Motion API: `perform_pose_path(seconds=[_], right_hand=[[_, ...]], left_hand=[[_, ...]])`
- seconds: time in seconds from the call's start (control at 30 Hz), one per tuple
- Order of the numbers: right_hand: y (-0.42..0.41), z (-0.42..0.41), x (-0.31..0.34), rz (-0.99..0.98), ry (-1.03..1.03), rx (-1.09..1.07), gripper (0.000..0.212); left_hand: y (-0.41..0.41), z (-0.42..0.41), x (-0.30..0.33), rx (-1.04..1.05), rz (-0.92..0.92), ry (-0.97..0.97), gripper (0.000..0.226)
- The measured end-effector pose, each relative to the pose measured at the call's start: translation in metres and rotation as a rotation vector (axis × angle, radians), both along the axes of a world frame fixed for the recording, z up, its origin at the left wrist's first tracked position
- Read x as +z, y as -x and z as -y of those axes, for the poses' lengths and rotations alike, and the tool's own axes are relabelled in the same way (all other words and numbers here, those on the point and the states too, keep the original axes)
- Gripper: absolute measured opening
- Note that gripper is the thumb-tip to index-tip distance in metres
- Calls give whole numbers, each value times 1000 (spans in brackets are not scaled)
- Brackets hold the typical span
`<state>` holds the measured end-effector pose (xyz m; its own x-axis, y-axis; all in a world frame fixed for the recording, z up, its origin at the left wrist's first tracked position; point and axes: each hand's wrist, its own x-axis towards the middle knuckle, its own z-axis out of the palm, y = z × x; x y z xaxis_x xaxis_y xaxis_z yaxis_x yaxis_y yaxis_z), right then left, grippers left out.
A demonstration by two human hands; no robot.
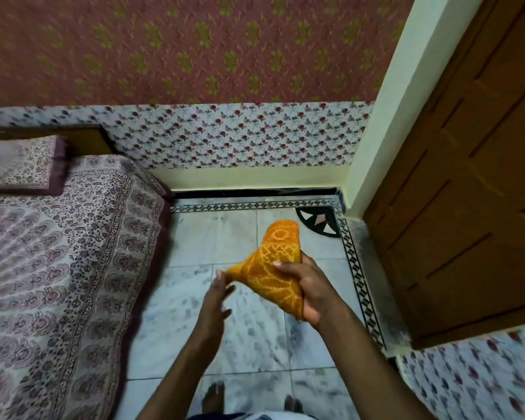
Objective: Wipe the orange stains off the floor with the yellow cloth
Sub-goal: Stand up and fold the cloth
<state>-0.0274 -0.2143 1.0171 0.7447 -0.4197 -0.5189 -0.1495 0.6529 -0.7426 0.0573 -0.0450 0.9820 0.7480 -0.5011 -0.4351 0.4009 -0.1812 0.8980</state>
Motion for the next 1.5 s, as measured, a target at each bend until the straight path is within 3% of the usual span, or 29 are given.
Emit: perform_pose_path(seconds=[0.07,0.17,0.23,0.33,0.5,0.67,0.8,0.87,1.0,1.13,1.23,1.3,1.37,1.5], right_hand=[[-3,-15,14,12,105,44,30],[-9,-29,31,73,211,46,32],[-17,-34,35,68,271,26,30],[-26,-39,31,9,293,-19,31],[-34,-53,3,-122,206,-137,44],[-26,-76,-21,-358,294,21,92],[-28,-96,-38,-315,436,17,119],[-30,-102,-44,-337,615,49,103],[-21,-114,-46,-578,1052,23,45],[-1,-119,-29,-579,1335,-8,29],[33,-107,15,-337,1175,-95,33],[63,-99,43,-232,1032,-101,50],[93,-98,47,-286,879,-60,72],[142,-104,12,-317,635,-201,52]], left_hand=[[-23,2,8,-111,-183,105,111],[-42,-5,12,-145,-255,282,102],[-51,-16,11,-187,-184,331,75],[-60,-28,6,-203,35,196,39],[-72,-44,-1,-162,60,101,39],[-79,-55,-13,-100,161,129,53],[-89,-68,-34,-128,276,58,38],[-93,-71,-38,-162,316,27,31],[-92,-70,-35,-292,416,31,53],[-74,-60,-16,-345,718,12,43],[-59,-52,14,-379,865,77,25],[-48,-44,36,-494,897,187,16],[-26,-29,51,-604,781,241,15],[27,-17,39,-642,357,103,32]])
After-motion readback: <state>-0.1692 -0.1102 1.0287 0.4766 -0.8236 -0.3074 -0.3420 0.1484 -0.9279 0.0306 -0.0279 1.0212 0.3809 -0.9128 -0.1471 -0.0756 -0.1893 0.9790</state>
